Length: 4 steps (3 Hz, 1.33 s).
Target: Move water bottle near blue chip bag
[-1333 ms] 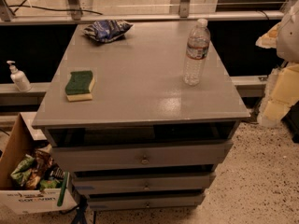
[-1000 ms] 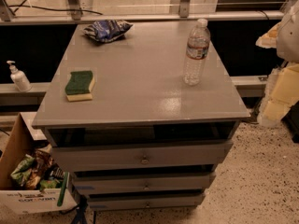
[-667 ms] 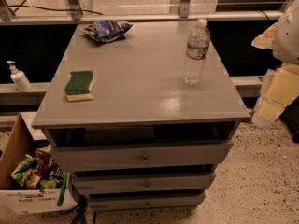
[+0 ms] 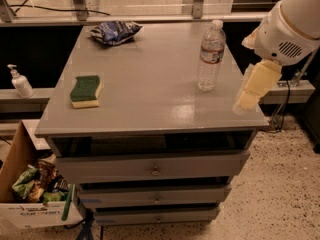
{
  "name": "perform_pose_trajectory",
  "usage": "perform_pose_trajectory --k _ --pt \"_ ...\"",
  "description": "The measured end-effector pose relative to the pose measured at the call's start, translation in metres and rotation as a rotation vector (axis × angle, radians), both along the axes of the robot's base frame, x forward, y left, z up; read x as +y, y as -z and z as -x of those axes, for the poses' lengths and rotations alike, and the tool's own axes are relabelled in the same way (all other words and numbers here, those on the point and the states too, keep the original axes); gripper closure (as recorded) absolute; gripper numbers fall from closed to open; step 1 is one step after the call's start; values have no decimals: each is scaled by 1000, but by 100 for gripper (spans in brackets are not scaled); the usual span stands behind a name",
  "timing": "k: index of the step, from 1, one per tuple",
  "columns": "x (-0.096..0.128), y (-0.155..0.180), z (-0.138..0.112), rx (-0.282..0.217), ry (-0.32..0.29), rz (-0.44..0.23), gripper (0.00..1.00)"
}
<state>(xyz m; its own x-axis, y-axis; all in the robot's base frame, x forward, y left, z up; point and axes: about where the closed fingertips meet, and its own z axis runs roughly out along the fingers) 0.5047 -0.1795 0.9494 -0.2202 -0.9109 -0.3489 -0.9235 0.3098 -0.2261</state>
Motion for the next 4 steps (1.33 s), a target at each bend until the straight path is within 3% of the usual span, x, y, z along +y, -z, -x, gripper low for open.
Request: perform_pose_trajectory --k 2,4 --pt "-13 42 -88 -17 128 -116 0" --pt "-38 64 -117 -5 256 -249 0"
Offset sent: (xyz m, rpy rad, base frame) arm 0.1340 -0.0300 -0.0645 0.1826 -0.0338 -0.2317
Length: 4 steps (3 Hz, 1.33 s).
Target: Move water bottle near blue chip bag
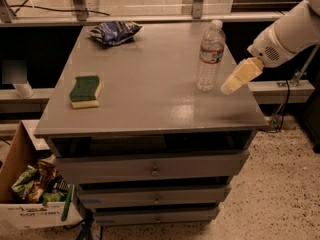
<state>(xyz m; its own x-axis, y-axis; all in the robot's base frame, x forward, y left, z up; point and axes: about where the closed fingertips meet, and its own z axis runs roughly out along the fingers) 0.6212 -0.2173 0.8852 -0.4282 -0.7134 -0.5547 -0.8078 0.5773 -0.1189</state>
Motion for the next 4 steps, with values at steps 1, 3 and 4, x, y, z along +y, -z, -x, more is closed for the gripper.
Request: perform_pose_trajectory --k 1,3,4 --pt "2 6 -2 16 11 -123 0" --pt "37 -3 -12 -22 -58 -330 0" --pt "53 -8 -27 -68 -91 -385 0"
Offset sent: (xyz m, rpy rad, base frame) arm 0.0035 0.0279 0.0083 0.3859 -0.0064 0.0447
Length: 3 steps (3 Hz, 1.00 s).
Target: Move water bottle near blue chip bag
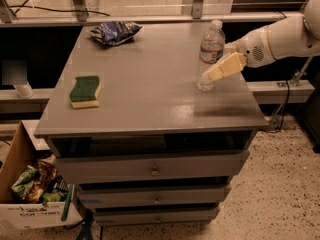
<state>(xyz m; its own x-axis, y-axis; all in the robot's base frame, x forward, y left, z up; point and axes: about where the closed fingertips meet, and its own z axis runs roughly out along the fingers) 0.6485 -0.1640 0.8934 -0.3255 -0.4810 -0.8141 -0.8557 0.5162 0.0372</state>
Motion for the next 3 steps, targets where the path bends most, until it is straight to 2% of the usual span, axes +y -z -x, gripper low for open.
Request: perform_pose_trajectory --k 1,3 --pt "8 1 -10 -24 -7 -27 18" --pt "5 3 -4 -24 -20 -26 65"
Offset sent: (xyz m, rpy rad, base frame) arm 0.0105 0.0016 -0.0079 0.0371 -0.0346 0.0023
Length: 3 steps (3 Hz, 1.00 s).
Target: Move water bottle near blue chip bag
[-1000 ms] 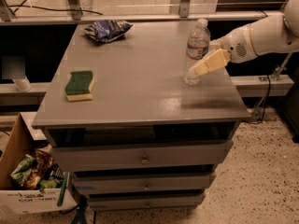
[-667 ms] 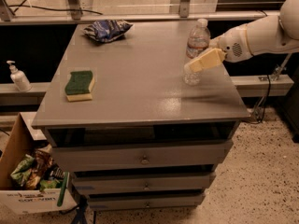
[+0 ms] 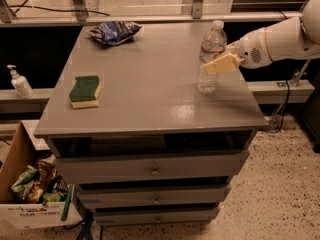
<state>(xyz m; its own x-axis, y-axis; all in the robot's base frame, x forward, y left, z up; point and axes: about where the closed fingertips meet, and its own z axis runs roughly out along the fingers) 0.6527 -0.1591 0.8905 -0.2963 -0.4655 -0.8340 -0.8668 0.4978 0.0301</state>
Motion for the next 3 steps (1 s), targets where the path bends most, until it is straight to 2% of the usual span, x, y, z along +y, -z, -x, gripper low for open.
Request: perform_pose_trajectory --k 1,2,3 --pt "6 -17 8 -16 -33 6 87" --pt "26 -64 1 -85 -71 -10 100" --pt "26 -64 1 -85 -71 -10 100"
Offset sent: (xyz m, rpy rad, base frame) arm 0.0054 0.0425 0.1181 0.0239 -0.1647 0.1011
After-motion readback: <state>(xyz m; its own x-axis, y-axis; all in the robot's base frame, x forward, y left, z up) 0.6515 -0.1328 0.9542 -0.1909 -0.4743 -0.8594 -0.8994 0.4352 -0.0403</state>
